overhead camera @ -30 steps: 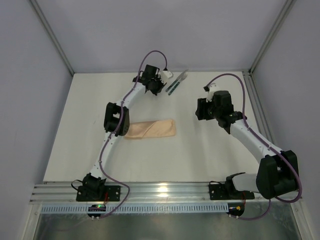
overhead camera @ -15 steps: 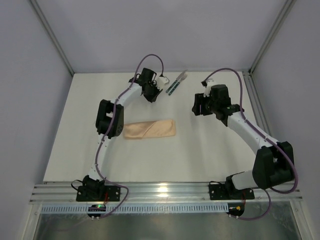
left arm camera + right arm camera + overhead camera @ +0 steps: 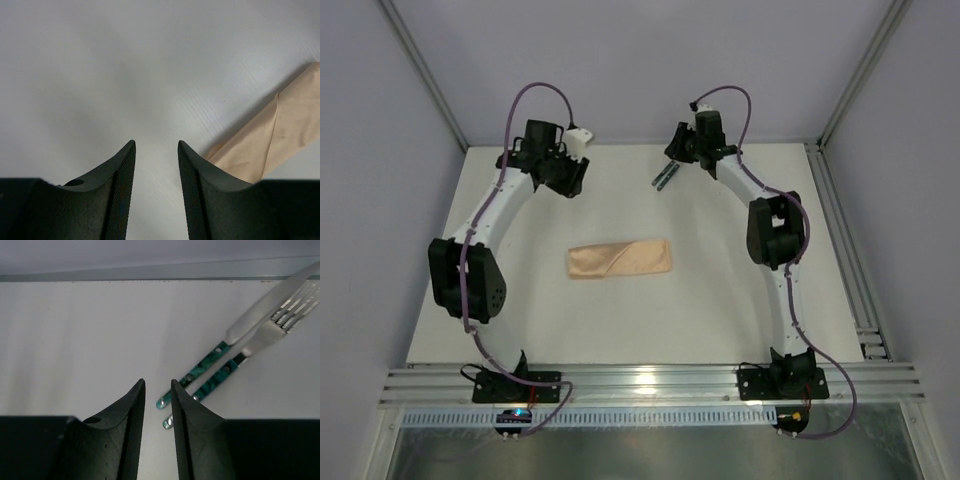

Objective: Fold the napkin into a case and place the utensils inside
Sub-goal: Move the knife to the center of the board, then pick up the knife from the center of the board.

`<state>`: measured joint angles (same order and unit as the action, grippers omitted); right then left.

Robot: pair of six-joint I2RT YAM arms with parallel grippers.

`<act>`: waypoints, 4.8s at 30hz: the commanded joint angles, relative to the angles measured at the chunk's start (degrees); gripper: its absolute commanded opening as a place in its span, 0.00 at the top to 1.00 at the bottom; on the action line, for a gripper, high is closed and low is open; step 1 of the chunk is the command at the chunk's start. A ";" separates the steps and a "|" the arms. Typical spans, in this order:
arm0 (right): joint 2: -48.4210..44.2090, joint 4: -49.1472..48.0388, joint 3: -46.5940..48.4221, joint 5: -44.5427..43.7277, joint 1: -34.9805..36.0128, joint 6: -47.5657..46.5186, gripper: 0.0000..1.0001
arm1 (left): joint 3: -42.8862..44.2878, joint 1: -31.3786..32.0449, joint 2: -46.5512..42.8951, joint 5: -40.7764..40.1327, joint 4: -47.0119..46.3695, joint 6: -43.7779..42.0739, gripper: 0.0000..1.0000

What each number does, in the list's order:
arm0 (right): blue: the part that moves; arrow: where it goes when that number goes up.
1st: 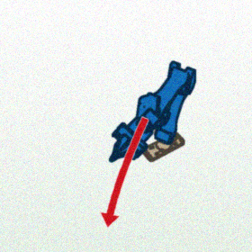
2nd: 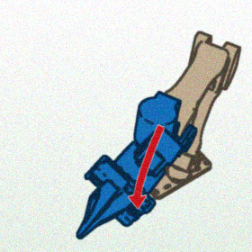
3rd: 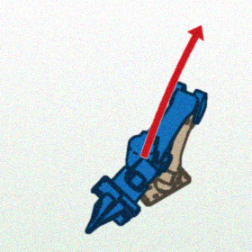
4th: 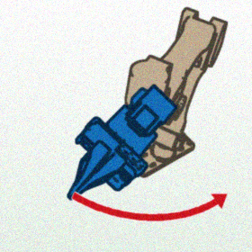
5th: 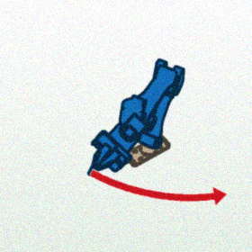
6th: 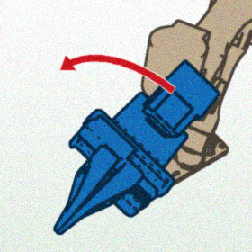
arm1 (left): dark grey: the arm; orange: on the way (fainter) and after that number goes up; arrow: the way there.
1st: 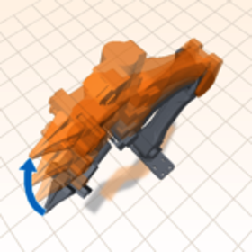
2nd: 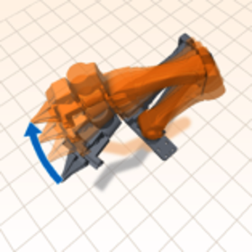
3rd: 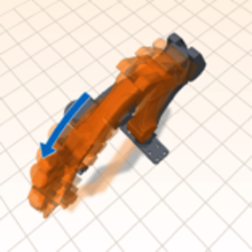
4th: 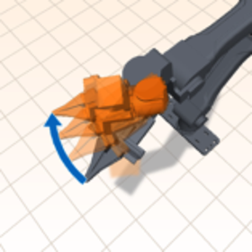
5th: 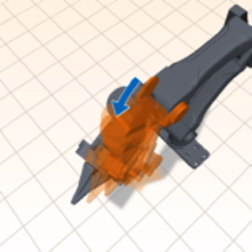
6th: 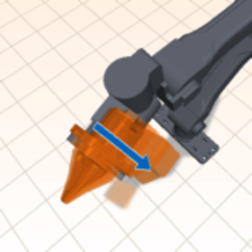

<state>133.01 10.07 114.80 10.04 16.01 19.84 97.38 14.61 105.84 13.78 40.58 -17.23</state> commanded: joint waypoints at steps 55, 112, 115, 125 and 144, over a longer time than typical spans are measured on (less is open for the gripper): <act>5.67 23.24 12.36 -6.78 -2.74 -30.65 0.61 | -14.41 -8.72 -18.48 2.13 7.06 2.56 0.30; -27.62 33.18 -46.15 -7.85 13.87 -16.41 0.49 | -16.08 -8.90 -22.43 4.68 10.31 0.54 0.30; -33.22 33.53 -49.58 -9.77 13.96 -15.97 0.49 | -16.61 -8.90 -22.78 4.94 10.23 0.27 0.30; -45.82 34.76 -55.37 -11.81 18.34 -15.18 0.49 | -17.31 -8.90 -23.13 5.73 10.14 0.80 0.30; -40.53 28.79 -62.06 -15.46 18.01 -3.67 0.96 | -17.50 -8.90 -25.77 9.06 15.05 -1.05 0.31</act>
<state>95.00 42.57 54.83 -0.91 34.68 13.82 78.91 5.98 81.65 19.79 52.90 -17.19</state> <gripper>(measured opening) 0.087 0.691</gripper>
